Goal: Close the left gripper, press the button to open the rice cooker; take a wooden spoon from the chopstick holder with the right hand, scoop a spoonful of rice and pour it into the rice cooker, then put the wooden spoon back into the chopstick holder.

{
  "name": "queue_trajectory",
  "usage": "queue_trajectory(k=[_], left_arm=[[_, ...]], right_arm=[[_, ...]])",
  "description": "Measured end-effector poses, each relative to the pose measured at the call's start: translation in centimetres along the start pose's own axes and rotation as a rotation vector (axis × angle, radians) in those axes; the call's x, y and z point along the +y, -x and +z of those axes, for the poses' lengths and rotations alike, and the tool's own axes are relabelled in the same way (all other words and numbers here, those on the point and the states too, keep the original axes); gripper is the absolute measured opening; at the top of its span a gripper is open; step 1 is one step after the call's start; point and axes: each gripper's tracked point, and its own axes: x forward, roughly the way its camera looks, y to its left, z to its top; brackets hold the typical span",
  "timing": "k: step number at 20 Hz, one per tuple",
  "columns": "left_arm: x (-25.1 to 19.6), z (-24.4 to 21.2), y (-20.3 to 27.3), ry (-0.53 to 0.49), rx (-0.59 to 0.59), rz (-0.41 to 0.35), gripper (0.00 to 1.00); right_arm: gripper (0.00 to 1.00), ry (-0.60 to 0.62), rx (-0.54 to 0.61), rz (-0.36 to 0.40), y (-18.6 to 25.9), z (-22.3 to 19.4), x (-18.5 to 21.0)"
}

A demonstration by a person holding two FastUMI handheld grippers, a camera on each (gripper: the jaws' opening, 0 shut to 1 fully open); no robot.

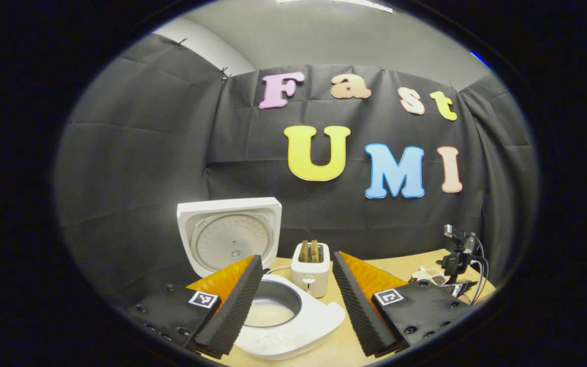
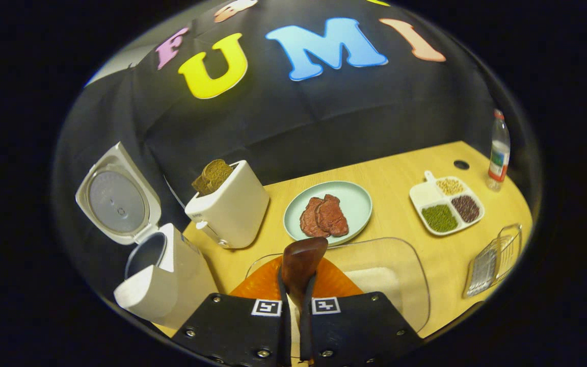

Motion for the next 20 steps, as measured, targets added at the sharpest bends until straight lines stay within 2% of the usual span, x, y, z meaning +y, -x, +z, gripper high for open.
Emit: queue_trajectory(k=[3,6,10,13,20], left_arm=[[0.3,-0.3,-0.1,-0.008,0.014,0.013,0.92],[0.2,-0.1,0.0,-0.015,0.009,0.018,0.92],[0.0,0.4,-0.2,-0.014,-0.001,0.016,0.92],[-0.4,0.8,-0.7,0.003,-0.005,0.01,0.92],[-0.8,2.0,-0.9,-0.007,-0.031,-0.004,0.92]], right_arm=[[0.08,-0.168,0.021,0.06,-0.3,-0.1,-0.1],[0.07,-0.315,-0.013,0.099,0.4,1.7,-1.0],[0.07,-0.419,-0.067,0.144,2.2,5.0,-3.0],[0.07,-0.505,-0.111,0.205,4.2,7.6,-3.0],[0.07,-0.626,-0.178,0.288,7.4,11.3,-2.3]])
